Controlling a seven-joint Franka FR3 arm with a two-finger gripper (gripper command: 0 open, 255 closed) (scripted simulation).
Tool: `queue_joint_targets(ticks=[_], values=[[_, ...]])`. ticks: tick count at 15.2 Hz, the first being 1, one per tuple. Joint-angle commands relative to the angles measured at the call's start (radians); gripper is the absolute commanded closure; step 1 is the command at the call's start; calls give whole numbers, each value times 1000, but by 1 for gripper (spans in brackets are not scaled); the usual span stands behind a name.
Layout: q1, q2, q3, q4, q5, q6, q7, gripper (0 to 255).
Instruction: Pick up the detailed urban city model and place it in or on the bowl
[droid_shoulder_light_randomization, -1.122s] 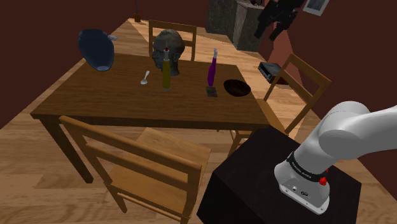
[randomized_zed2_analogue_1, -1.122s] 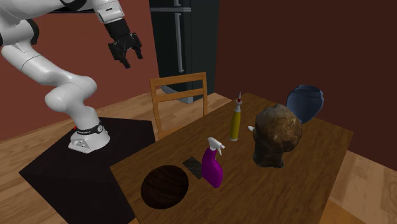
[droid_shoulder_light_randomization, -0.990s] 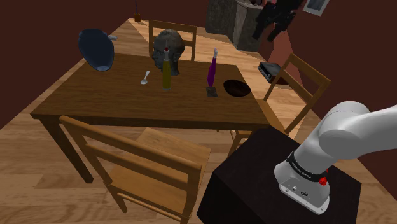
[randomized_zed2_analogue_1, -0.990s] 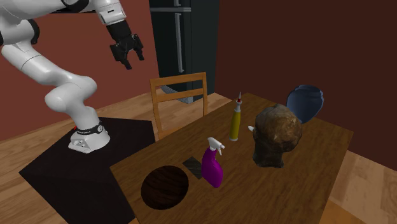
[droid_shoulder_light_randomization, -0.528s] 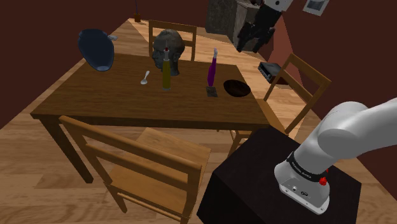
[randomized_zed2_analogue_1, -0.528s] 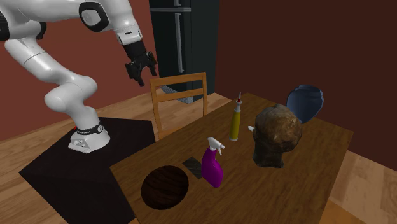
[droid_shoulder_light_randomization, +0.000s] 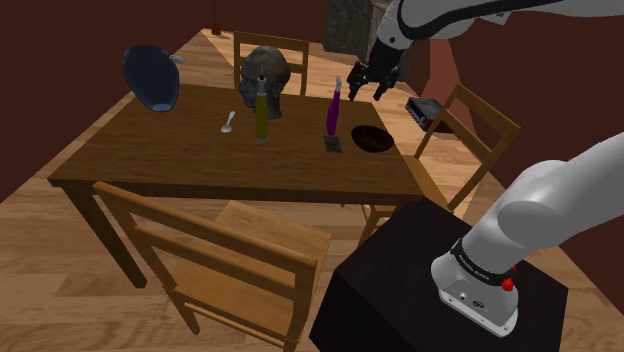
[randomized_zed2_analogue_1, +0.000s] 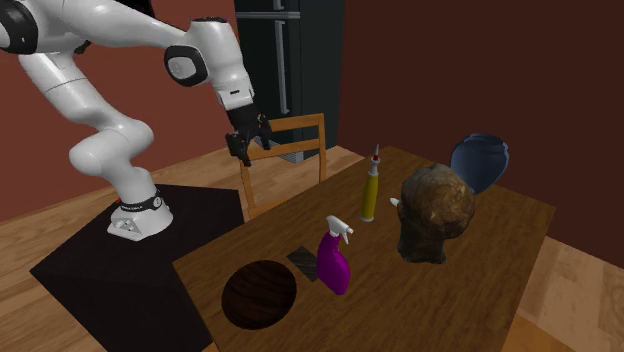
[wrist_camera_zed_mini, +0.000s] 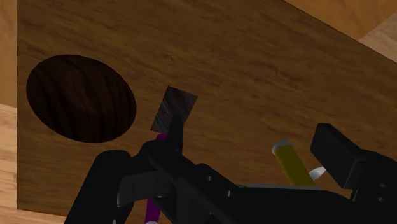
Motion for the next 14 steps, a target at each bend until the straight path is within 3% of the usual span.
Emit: queue_joint_targets(ticks=[1, 14], values=[[-10, 65, -3, 10, -10, 51, 11, 0], [-56, 533, -28, 191, -74, 305, 114, 0]])
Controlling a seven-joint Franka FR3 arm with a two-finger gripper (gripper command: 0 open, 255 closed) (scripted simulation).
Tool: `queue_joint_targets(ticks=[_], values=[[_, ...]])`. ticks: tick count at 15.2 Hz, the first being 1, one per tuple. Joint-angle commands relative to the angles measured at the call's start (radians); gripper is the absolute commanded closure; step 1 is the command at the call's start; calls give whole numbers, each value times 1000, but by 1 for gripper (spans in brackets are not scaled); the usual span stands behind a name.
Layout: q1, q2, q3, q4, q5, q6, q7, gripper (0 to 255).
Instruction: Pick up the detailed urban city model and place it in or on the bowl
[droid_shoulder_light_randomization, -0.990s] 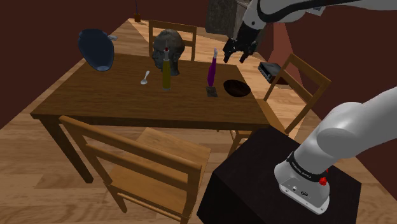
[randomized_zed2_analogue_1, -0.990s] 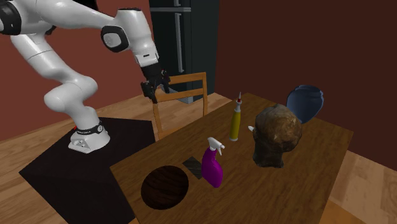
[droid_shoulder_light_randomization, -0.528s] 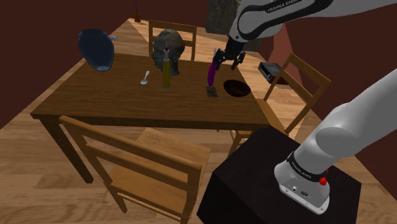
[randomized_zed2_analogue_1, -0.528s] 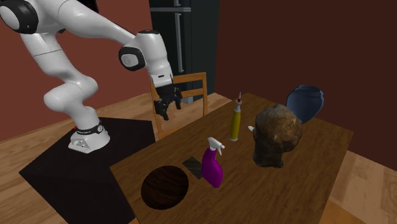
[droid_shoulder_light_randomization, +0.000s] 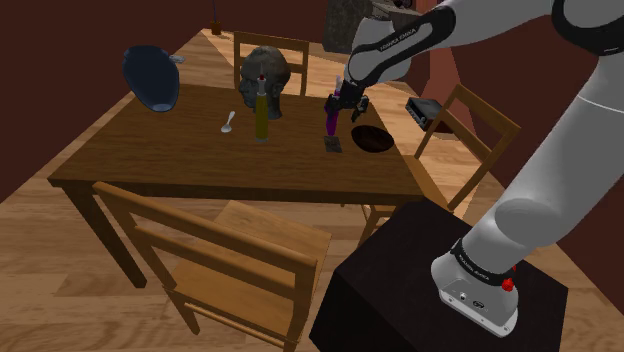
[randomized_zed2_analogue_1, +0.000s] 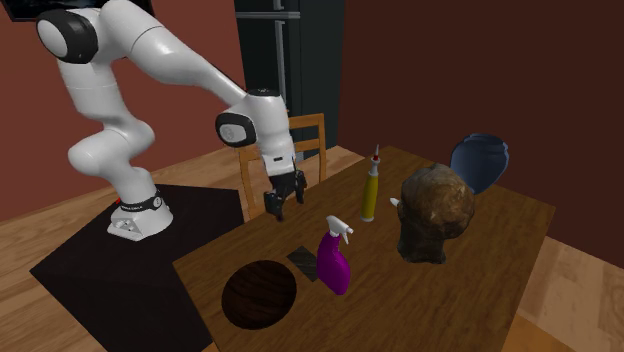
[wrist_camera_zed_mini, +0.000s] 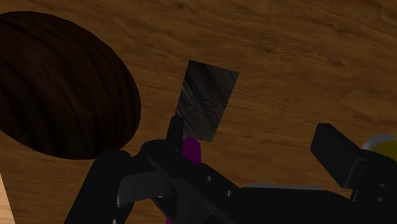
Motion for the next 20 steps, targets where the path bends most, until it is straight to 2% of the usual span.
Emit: queue_joint_targets(ticks=[1, 8, 16, 20], values=[[-8, 75, -9, 44, -7, 26, 11, 0], [-23, 333, -40, 226, -22, 84, 57, 0], [-32, 432, -39, 257, -17, 152, 56, 0], [-32, 432, -39, 257, -17, 152, 56, 0]])
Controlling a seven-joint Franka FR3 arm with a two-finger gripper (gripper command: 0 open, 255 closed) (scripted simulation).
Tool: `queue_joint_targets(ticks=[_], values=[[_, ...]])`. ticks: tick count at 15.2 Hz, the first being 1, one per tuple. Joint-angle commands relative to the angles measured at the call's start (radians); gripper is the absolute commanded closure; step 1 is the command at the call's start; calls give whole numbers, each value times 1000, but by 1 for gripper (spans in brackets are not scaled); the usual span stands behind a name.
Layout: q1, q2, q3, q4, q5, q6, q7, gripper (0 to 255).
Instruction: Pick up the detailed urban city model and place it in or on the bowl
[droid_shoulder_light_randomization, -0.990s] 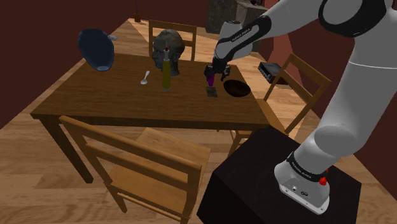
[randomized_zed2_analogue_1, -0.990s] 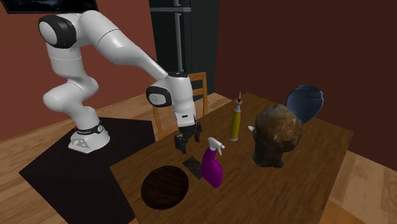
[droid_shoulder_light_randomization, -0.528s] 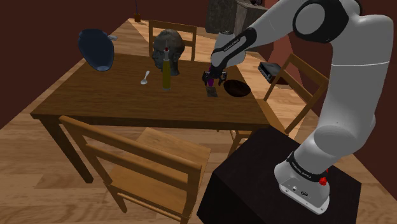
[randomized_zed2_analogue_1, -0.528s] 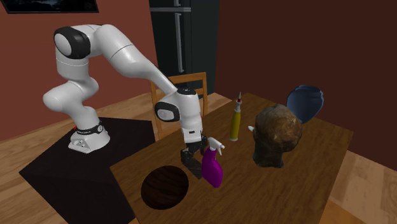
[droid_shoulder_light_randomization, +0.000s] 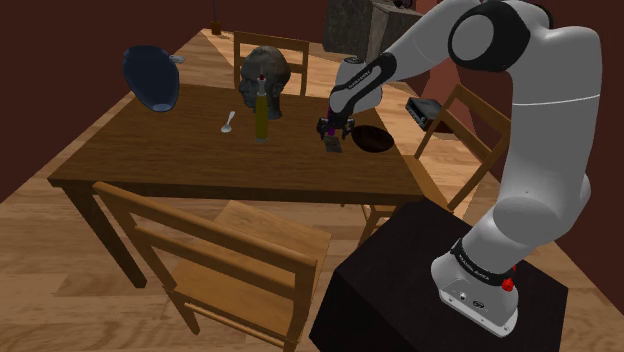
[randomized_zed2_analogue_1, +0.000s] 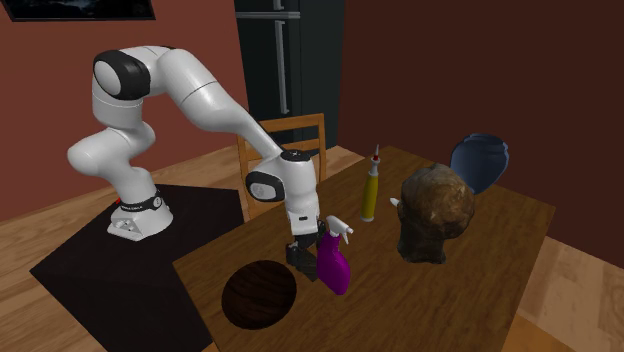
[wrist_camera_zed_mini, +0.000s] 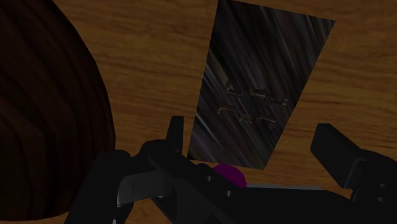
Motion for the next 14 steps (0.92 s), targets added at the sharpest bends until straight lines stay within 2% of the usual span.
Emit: queue_joint_targets(ticks=[1, 4, 5, 14], values=[[0, 1, 0, 1, 0, 1, 0, 0], [0, 1, 0, 1, 0, 0, 0, 0], [0, 1, 0, 1, 0, 0, 0, 255], [0, 1, 0, 1, 0, 1, 0, 255]])
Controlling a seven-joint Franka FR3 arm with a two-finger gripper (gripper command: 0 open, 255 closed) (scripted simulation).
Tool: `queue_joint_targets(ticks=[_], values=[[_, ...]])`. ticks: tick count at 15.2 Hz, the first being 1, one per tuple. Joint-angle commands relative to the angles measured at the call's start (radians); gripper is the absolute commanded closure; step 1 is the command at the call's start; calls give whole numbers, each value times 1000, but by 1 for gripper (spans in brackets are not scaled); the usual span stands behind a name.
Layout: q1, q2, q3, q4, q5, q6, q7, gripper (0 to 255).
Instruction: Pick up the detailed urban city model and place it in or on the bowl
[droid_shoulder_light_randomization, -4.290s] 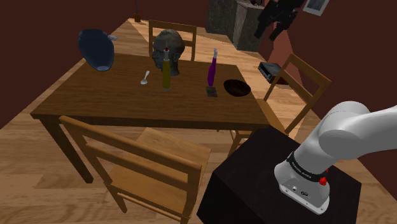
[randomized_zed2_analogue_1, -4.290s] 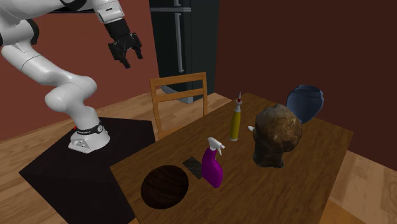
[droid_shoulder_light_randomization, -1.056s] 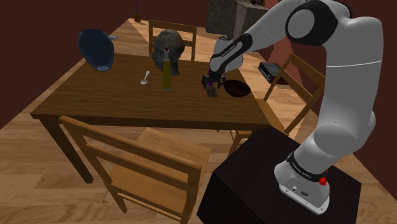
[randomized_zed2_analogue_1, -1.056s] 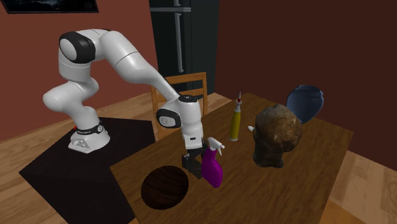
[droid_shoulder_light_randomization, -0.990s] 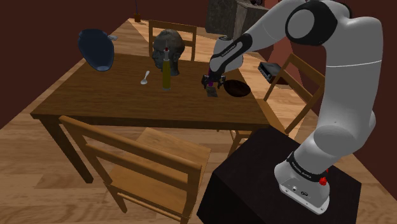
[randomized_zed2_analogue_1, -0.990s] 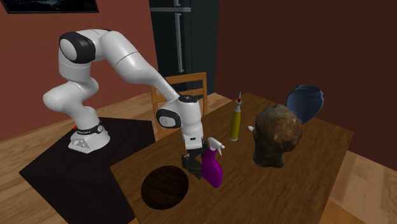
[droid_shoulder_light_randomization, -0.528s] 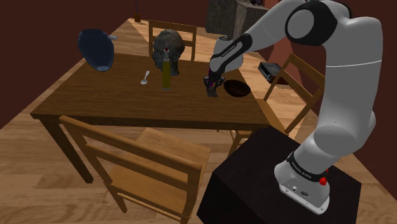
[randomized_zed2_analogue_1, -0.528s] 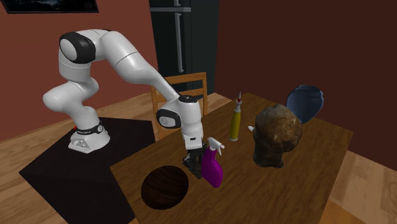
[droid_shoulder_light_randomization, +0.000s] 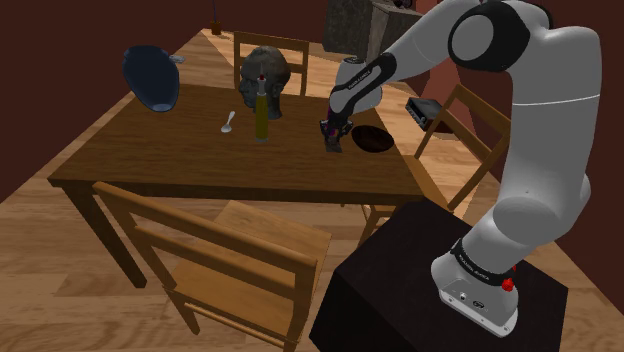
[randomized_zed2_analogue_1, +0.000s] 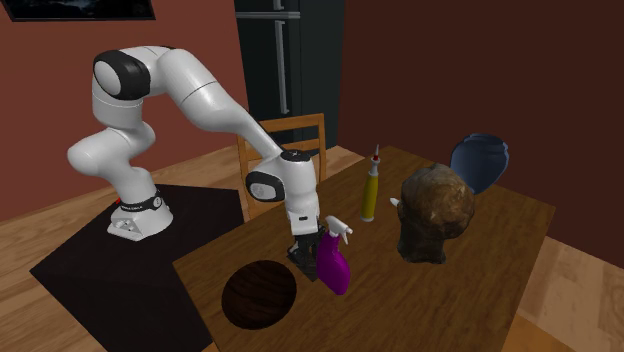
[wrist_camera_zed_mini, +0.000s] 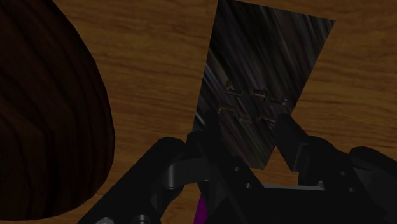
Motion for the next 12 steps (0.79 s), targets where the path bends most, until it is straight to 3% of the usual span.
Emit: queue_joint_targets(ticks=[1, 12], values=[[0, -10, 0, -1, 0, -9, 0, 255], [3, -114, -2, 7, -2, -121, -7, 255]])
